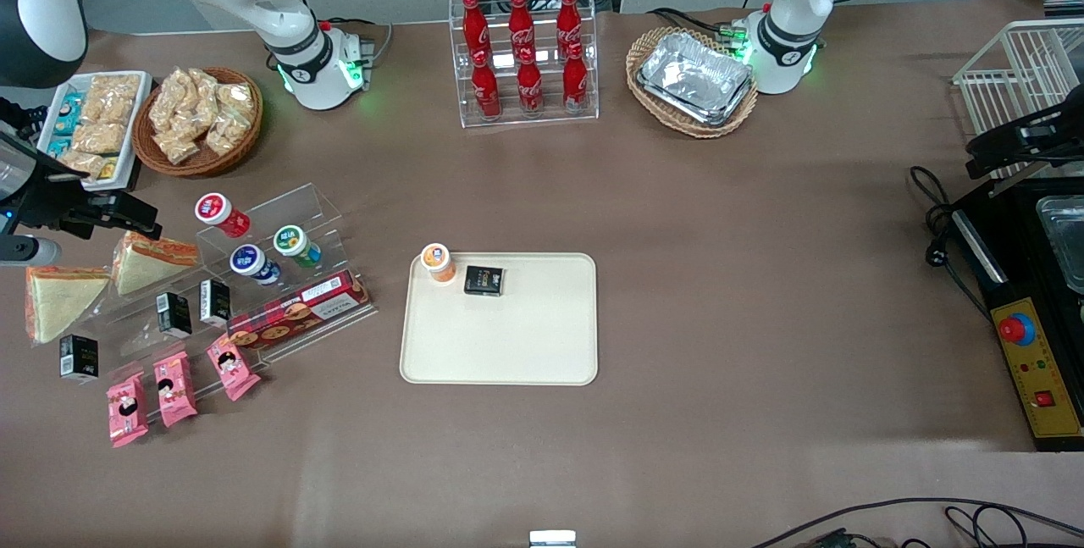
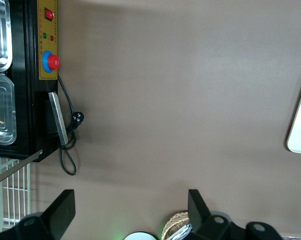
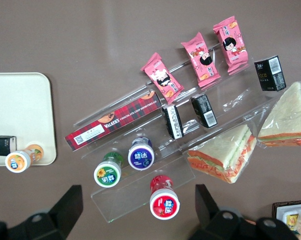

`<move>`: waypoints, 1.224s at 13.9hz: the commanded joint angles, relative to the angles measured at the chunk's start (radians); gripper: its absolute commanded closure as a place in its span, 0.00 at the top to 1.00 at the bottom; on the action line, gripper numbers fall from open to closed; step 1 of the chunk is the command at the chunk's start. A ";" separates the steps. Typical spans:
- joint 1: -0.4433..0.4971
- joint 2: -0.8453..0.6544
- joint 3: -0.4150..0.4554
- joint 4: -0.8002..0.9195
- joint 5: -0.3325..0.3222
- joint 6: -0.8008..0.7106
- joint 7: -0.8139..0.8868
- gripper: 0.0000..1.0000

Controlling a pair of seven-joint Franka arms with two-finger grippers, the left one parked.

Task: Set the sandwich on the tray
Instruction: 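Move the right gripper over the wrapped triangle sandwiches on the rack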

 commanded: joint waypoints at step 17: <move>-0.219 0.097 -0.022 0.028 -0.103 0.153 0.280 1.00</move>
